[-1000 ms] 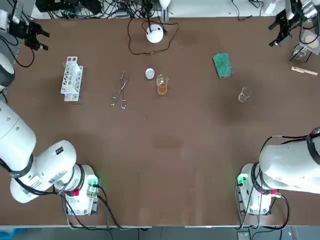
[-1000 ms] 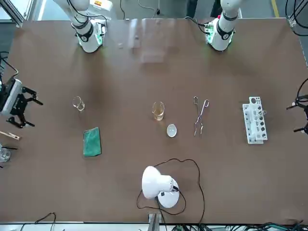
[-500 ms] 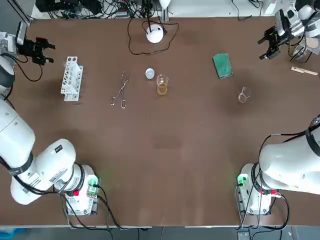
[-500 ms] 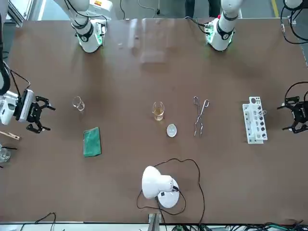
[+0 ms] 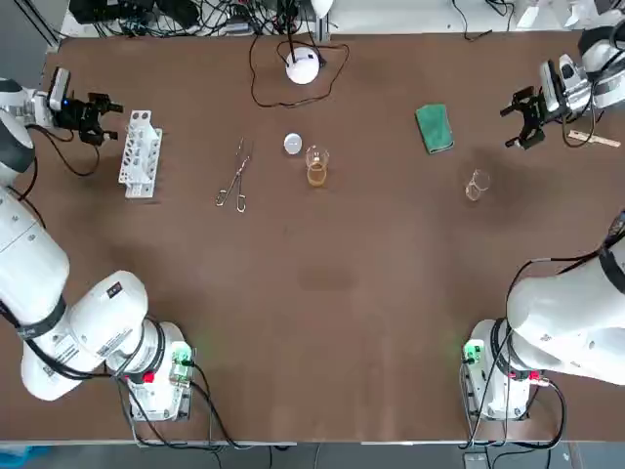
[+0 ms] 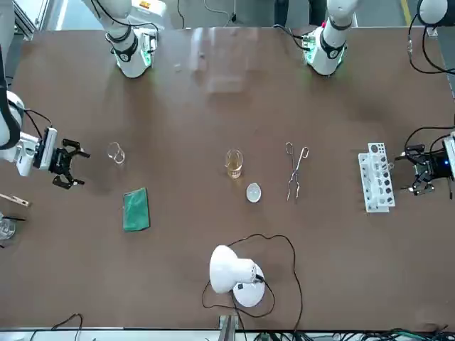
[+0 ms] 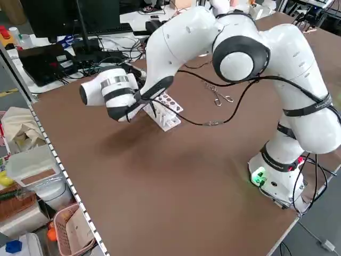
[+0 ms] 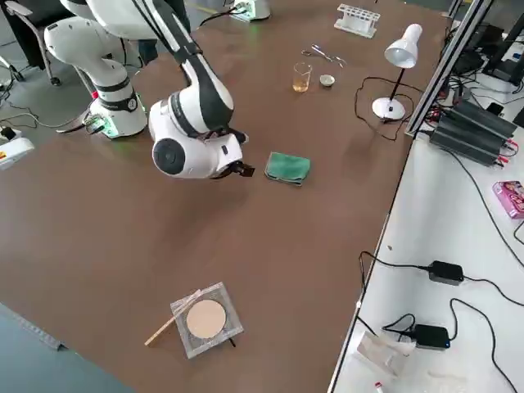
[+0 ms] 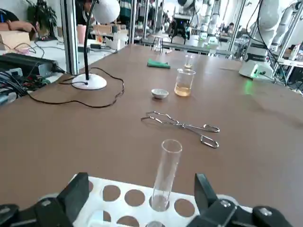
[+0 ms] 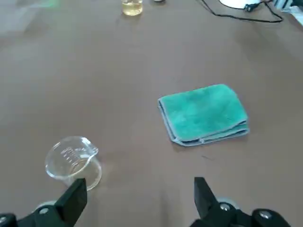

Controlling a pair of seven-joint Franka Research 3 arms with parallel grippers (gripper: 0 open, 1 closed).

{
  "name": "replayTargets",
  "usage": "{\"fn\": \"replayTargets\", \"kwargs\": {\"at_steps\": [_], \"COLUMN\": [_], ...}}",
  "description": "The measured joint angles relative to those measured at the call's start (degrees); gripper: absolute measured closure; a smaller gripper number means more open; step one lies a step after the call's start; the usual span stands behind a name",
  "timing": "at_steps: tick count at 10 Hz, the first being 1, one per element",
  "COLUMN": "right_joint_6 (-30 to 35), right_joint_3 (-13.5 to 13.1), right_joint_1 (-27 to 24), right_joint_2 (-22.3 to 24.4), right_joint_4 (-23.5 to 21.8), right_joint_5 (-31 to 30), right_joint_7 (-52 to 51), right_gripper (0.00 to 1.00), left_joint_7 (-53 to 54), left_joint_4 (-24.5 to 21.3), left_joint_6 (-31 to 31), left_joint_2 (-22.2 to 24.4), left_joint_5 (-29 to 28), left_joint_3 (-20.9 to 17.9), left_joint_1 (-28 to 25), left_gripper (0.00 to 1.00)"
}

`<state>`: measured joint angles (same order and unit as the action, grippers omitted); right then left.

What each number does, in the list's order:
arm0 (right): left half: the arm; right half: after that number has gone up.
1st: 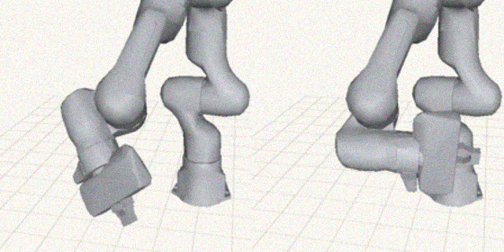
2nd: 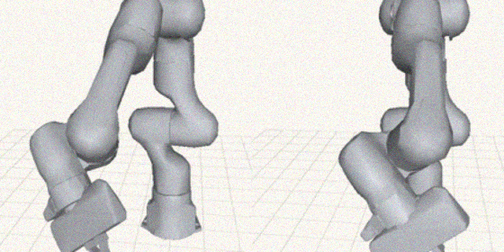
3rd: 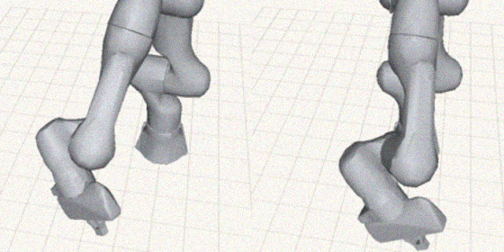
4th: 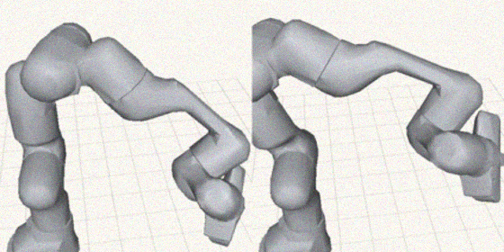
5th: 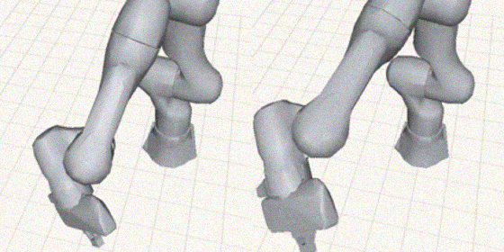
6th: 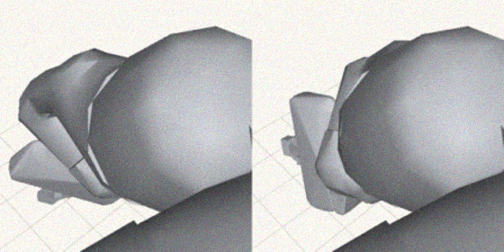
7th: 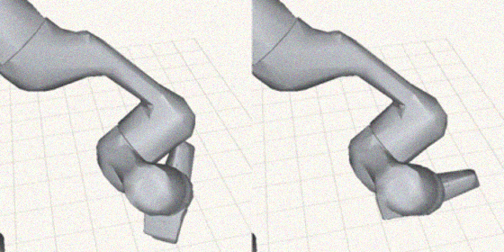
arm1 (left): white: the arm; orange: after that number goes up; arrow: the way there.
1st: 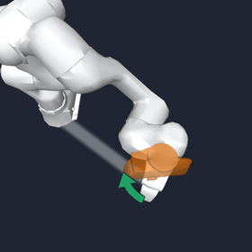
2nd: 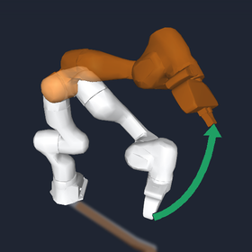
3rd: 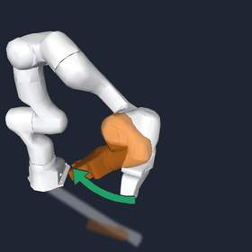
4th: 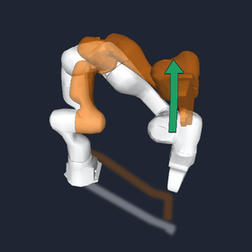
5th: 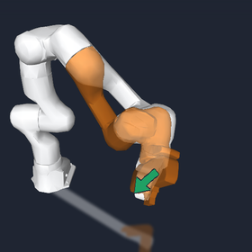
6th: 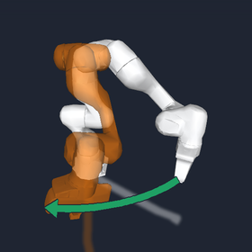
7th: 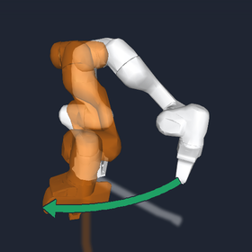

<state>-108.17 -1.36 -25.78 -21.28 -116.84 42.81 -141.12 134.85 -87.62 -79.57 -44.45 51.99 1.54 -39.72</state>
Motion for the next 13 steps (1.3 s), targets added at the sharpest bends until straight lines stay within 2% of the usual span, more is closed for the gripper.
{"fn": "replayTargets", "kwargs": {"at_steps": [2,4,8,10,11,13], "right_joint_6": [3.7,7.1,11.6,11.9,11.9,12.0], "right_joint_3": [0.0,0.0,0.0,0.0,0.0,0.3], "right_joint_1": [-3.0,-5.3,-9.8,-10.8,-10.8,-10.7], "right_joint_2": [-3.4,-6.2,-10.6,-13.8,-15.5,-17.3], "right_joint_4": [0.0,0.0,0.0,-0.1,-0.2,-1.0], "right_joint_5": [0.8,1.0,1.0,1.1,1.1,1.1], "right_joint_7": [-6.4,-10.3,-11.6,-11.7,-12.1,-12.9], "right_gripper": [0.00,0.00,0.00,0.00,0.00,0.00], "left_joint_7": [0.4,0.6,0.6,0.6,0.6,0.7], "left_joint_4": [-0.5,-1.5,-3.1,-3.8,-4.5,-5.0], "left_joint_6": [0.0,0.1,0.2,0.3,0.3,0.3], "left_joint_2": [-1.4,-1.6,-2.2,-2.4,-2.4,-2.4], "left_joint_5": [0.4,0.5,1.1,1.2,1.2,1.2], "left_joint_3": [2.1,2.3,4.0,4.4,4.7,5.0], "left_joint_1": [-1.3,-1.3,-1.4,-1.4,-1.4,-1.4], "left_gripper": [0.04,0.07,0.11,0.16,0.22,0.29]}}
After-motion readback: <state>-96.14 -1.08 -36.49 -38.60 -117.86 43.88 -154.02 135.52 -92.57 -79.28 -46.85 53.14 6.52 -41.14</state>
